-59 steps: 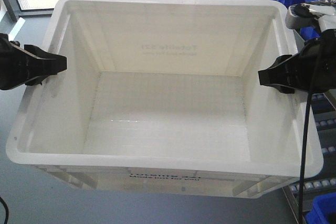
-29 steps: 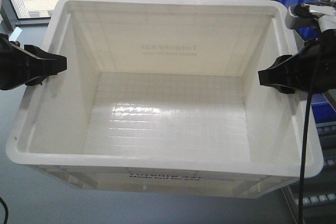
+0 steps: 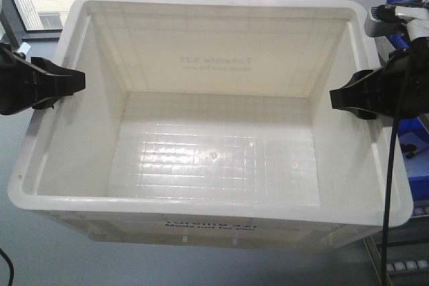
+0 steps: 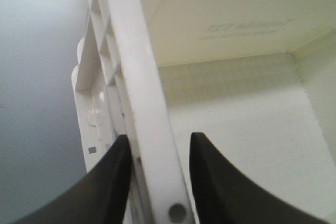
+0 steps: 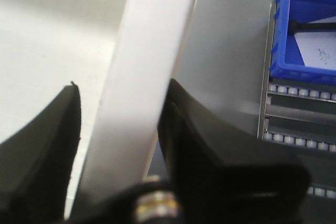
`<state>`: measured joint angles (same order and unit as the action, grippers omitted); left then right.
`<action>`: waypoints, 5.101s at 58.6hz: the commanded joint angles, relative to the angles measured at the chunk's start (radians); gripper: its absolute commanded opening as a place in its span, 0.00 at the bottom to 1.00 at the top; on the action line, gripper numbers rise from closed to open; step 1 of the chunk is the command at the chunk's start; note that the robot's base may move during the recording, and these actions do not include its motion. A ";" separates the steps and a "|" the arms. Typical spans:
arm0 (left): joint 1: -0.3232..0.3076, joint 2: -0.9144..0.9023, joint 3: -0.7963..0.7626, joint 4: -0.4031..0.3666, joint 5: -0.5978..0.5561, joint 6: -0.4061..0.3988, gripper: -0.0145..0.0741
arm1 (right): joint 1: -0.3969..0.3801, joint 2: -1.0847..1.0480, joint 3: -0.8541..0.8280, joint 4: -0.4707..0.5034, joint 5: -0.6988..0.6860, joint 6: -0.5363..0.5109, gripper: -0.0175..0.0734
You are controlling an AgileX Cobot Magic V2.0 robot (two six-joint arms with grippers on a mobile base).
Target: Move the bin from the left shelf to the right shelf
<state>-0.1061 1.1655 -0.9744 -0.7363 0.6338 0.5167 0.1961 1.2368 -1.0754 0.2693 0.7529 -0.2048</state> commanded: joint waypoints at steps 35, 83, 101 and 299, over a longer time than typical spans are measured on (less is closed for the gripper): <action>-0.034 -0.028 -0.045 -0.157 0.026 0.021 0.16 | 0.023 -0.031 -0.052 0.137 -0.105 -0.016 0.19; -0.034 -0.028 -0.045 -0.157 0.026 0.021 0.16 | 0.023 -0.031 -0.052 0.137 -0.105 -0.016 0.19; -0.034 -0.028 -0.045 -0.157 0.026 0.021 0.16 | 0.023 -0.031 -0.052 0.137 -0.105 -0.016 0.19; -0.034 -0.028 -0.045 -0.157 0.026 0.021 0.16 | 0.023 -0.031 -0.052 0.137 -0.104 -0.016 0.19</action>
<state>-0.1061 1.1655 -0.9744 -0.7363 0.6338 0.5167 0.1961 1.2384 -1.0754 0.2703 0.7519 -0.2048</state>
